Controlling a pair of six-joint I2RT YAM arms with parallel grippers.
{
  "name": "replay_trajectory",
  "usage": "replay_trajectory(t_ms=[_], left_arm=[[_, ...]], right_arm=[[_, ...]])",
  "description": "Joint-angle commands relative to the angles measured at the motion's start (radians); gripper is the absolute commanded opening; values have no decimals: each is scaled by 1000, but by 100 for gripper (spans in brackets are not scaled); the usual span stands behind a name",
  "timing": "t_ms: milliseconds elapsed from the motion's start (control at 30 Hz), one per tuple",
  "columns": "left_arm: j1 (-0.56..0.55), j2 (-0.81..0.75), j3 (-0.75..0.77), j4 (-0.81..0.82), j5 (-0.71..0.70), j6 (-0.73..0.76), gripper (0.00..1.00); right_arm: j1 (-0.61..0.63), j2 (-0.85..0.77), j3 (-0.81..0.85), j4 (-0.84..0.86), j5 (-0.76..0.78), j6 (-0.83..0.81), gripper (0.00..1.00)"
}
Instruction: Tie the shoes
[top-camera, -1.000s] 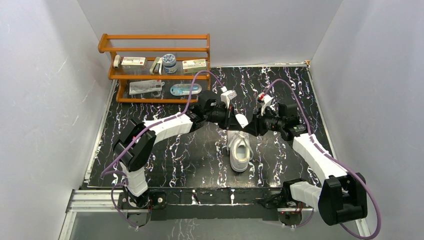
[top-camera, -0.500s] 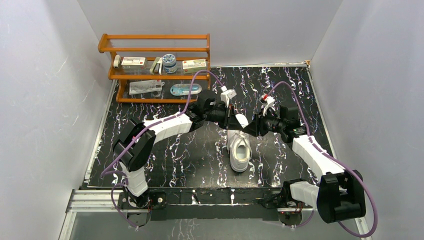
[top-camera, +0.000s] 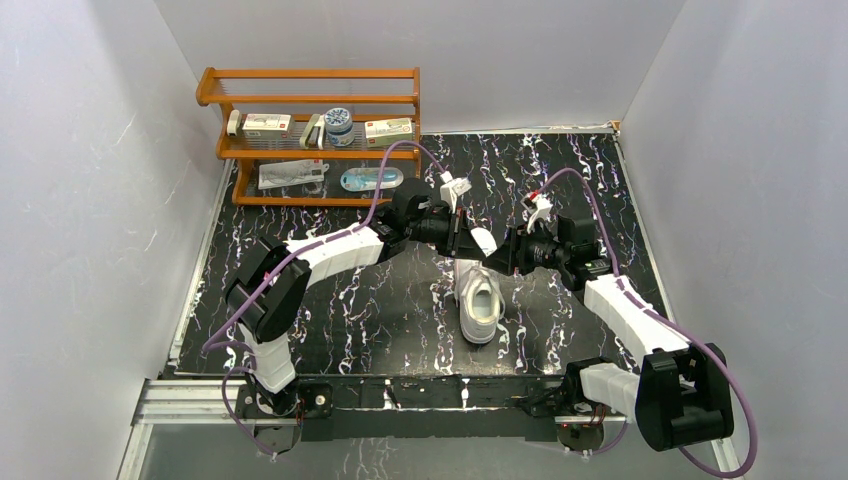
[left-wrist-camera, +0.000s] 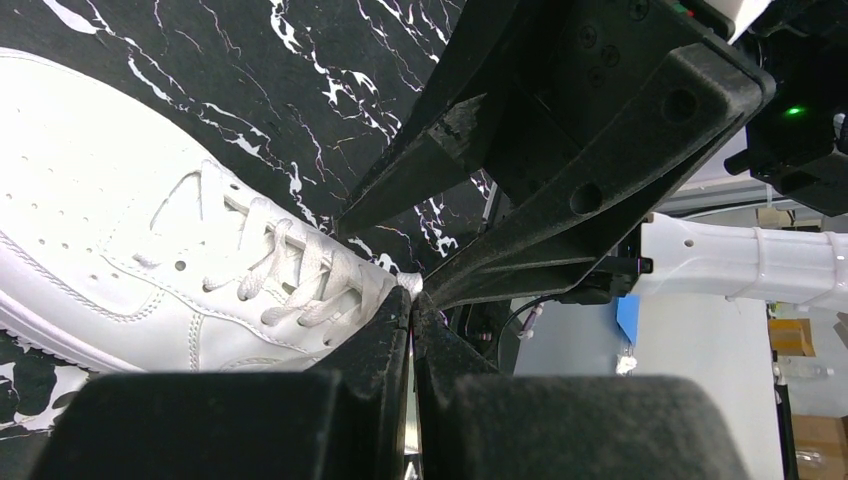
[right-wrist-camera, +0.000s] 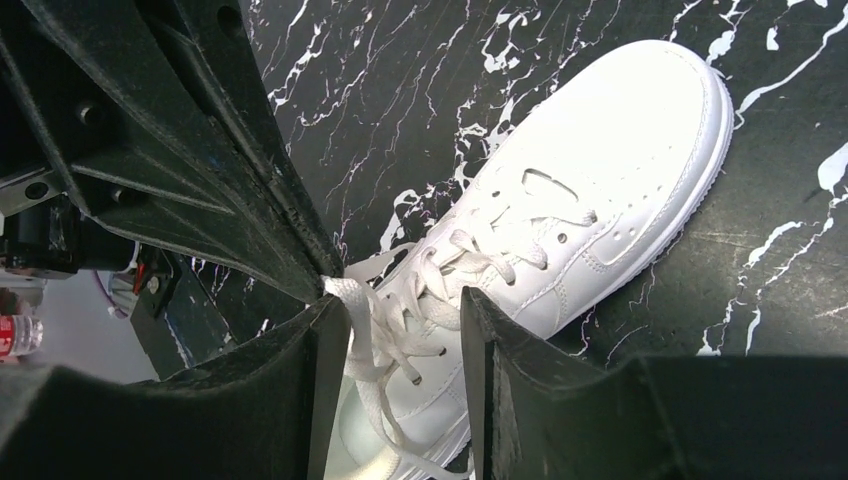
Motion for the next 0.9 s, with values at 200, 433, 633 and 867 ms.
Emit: replay_trajectory(t_ms=[200,433,633,867], left_arm=[[-8,-1,21,4,-16,-1,0],[-7,11,19,8,-21,-20,0],[-6,31,31,21,-20,-64,0],[-5,34,30,67,-18,-110,0]], right_arm=[[29,-60,42,44,-115,28,61],[29,-103,58,-36,-91,4,68],[46,-118,54,-18,-60,13,68],[173,-43,118,-61,215,29,63]])
